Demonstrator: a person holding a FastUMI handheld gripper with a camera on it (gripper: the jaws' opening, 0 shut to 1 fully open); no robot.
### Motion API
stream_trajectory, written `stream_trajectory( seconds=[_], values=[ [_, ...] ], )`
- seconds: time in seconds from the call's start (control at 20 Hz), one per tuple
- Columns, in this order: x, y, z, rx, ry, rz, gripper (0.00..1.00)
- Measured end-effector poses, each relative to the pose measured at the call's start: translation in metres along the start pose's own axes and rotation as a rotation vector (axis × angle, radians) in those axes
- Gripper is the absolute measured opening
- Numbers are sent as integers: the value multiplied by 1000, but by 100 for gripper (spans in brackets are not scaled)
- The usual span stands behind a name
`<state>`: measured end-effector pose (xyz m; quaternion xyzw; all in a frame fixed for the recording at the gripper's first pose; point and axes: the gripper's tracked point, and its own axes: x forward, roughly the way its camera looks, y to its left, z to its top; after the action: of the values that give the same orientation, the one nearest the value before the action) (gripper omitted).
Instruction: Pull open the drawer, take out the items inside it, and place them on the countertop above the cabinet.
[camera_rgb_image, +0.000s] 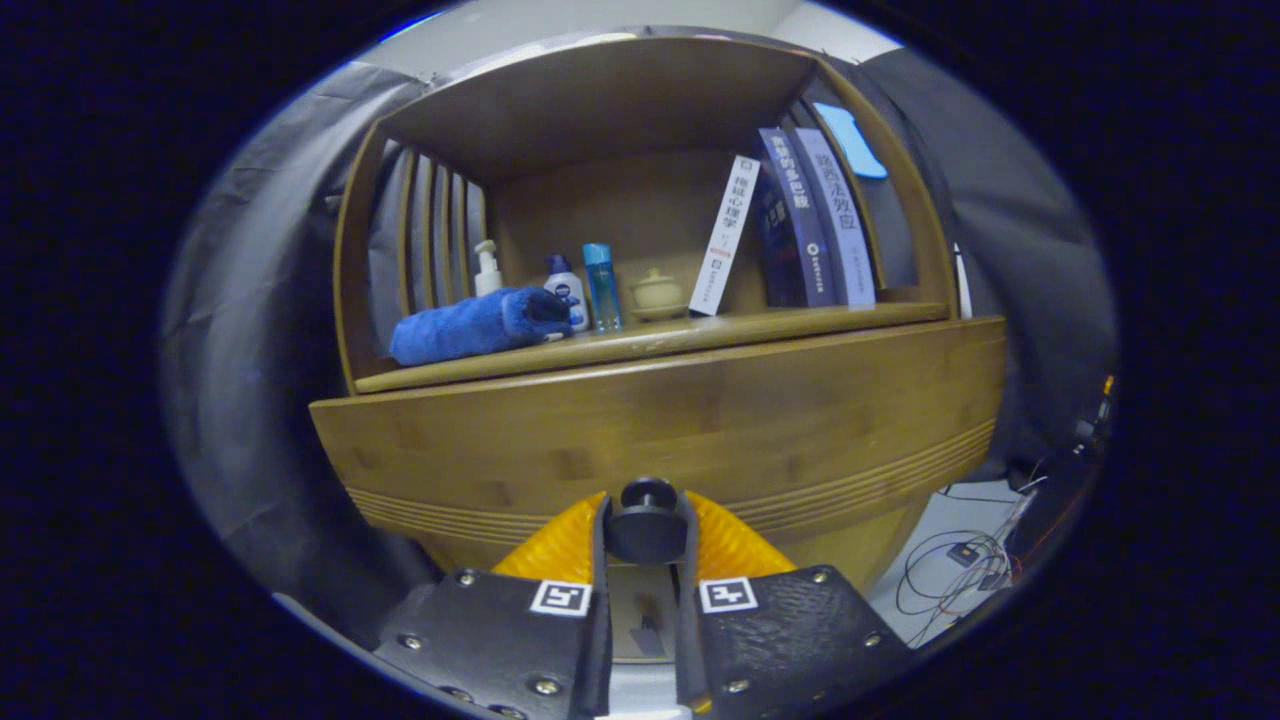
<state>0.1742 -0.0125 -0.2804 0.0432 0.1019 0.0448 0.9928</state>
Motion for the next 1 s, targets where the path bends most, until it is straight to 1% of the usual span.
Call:
stream_trajectory(
  seconds=[0.1, 0.15, 0.3, 0.35, 0.4, 0.45, 0.5, 0.55, 0.65, 0.75, 0.85, 0.9, 1.0],
  values=[
    [-21, -2, -6, -39, 37, -4, 25],
    [-36, -4, -6, -52, 33, -8, 26],
    [-90, -7, -16, -40, 25, -7, 25],
    [-105, -8, -26, -50, 46, -2, 25],
    [-120, -9, -29, -66, 37, 9, 25],
    [-128, -12, -33, -90, 55, 4, 26],
    [-138, -21, -33, -112, 56, -12, 25],
    [-144, -24, -26, -119, 48, -14, 26],
    [-160, -25, 11, -158, -6, -16, 48],
    [-167, -26, 58, -208, -61, -37, 71],
    [-166, -28, 90, -227, -62, -62, 94],
    [-160, -27, 105, -225, -46, -73, 94],
    [-142, -20, 128, -212, -11, -62, 94]
  ],
)
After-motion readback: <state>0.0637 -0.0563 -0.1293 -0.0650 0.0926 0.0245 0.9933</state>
